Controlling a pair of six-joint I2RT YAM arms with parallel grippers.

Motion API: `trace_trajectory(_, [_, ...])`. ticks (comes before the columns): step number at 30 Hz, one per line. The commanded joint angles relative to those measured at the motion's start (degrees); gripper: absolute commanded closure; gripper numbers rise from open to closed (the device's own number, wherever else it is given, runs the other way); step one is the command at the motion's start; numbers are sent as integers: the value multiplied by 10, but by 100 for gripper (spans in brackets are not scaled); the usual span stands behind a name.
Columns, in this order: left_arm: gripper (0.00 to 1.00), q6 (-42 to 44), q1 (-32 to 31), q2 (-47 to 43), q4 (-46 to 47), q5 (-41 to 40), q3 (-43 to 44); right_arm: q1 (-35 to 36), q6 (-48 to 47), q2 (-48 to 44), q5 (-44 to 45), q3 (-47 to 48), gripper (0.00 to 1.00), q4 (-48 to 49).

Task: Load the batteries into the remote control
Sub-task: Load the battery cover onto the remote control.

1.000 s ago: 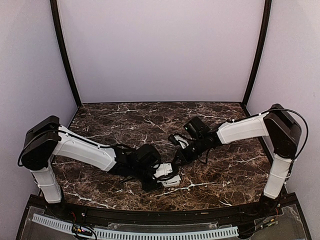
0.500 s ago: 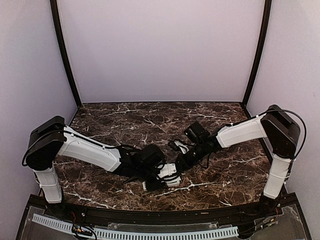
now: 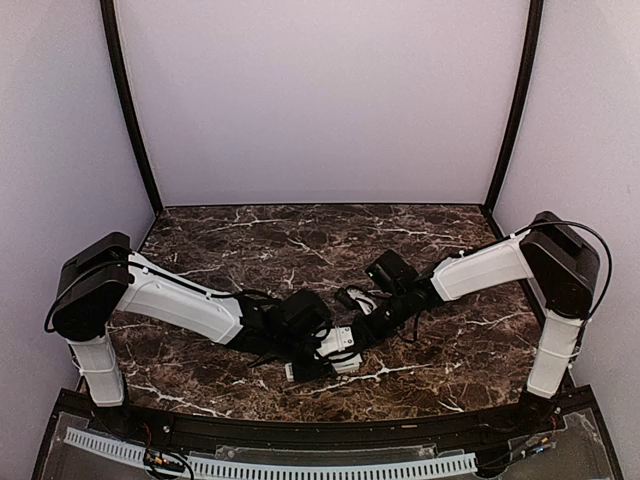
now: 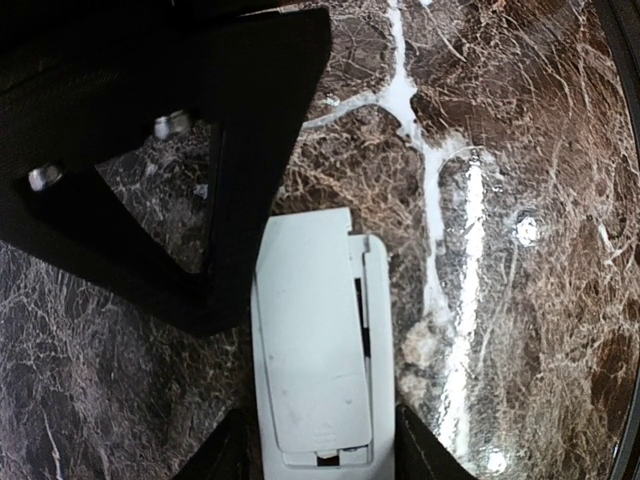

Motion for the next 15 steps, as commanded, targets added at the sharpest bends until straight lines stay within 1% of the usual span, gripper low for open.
trace_trajectory(1, [54, -5, -3, 10, -17, -15, 11, 8, 7, -16, 10, -7, 100, 4])
trace_trajectory(15, [53, -5, -3, 3, -31, -3, 7, 10, 4, -40, 31, -4, 100, -19])
